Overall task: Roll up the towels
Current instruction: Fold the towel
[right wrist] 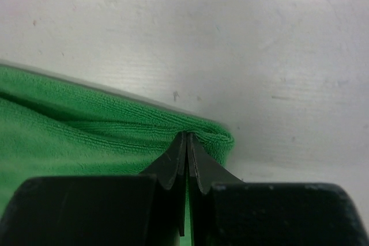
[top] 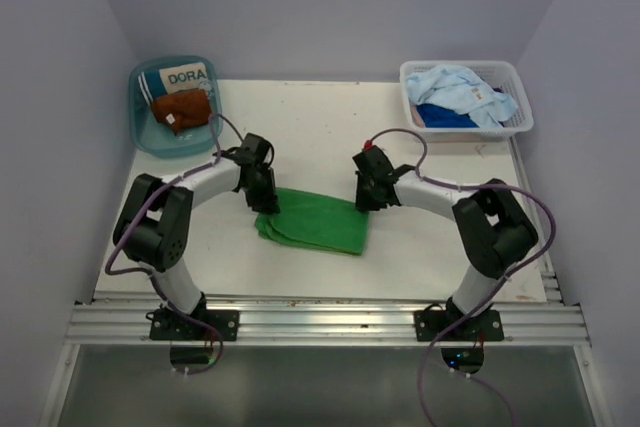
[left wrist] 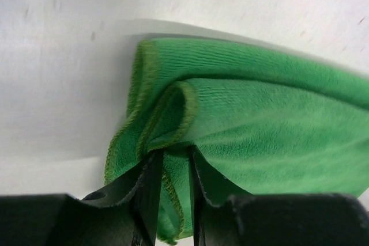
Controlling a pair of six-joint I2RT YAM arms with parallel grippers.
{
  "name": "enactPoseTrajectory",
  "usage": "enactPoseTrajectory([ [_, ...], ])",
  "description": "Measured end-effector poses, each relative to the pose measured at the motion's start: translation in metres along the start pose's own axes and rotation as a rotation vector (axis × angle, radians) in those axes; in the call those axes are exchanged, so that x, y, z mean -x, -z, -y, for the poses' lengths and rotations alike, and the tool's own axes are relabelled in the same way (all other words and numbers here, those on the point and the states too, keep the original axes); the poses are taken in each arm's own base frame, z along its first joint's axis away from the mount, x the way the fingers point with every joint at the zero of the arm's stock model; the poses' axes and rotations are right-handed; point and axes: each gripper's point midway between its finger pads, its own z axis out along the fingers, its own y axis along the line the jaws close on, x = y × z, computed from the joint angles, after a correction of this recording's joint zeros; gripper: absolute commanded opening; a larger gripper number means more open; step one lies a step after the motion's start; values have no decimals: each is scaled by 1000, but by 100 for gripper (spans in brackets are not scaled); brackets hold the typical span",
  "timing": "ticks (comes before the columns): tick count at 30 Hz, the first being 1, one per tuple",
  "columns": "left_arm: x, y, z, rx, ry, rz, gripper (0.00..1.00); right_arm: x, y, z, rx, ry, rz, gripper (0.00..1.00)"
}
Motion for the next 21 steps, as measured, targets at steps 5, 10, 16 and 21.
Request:
enactPoseTrajectory([
  [5,42,-15,26,-14,-21,21,28,-40,21,8,16,-53,6,0],
  [10,75,-29,57,-31,-78,42,25,-100,48,-24,92,5,-35,0],
  [16,87,-21,80,35,-183,121,34,-110,70,-30,93,25,-16,4],
  [21,94,16,82,68,-203,214,32,-90,76,-28,59,27,20,1],
])
